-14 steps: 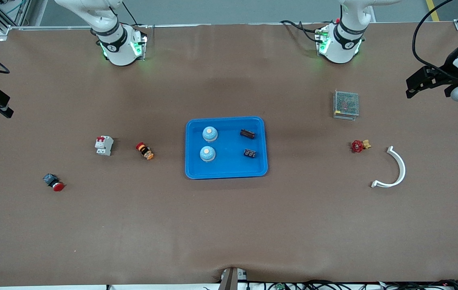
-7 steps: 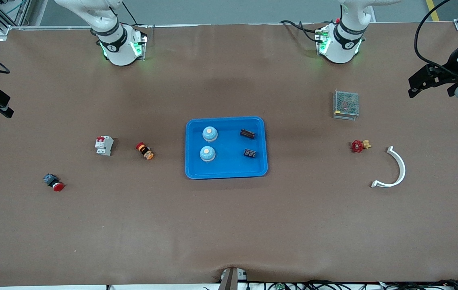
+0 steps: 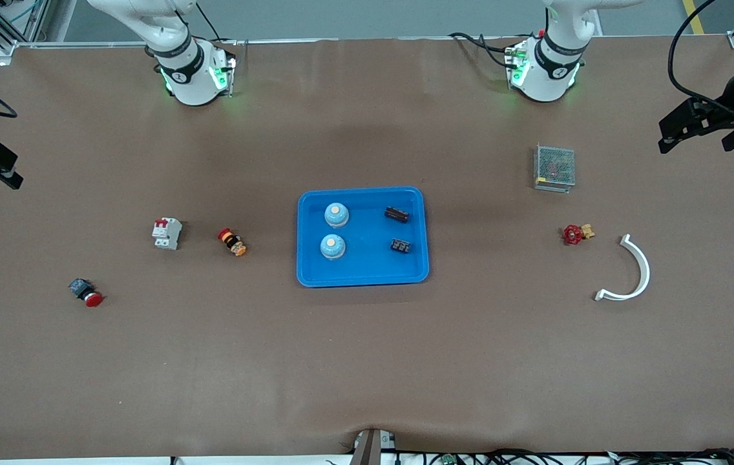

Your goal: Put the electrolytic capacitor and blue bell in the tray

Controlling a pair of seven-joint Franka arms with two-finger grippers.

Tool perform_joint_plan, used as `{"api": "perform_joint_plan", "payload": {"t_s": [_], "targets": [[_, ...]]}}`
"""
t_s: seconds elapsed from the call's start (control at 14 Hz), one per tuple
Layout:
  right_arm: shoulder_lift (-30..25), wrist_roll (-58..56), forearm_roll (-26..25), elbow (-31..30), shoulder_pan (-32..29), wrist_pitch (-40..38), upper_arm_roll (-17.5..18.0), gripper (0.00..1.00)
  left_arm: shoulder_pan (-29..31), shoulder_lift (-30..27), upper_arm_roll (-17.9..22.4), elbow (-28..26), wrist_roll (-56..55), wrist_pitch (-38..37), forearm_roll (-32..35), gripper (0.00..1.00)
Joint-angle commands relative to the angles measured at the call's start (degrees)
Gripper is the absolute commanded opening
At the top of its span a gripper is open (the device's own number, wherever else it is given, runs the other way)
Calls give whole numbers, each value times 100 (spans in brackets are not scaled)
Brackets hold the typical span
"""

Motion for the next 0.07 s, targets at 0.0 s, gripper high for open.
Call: {"api": "perform_joint_plan", "payload": {"t_s": [0.0], "targets": [[69,-35,-79,157,-84,-36,73,100,4,-5,-18,86,81,-128,108,100]]}}
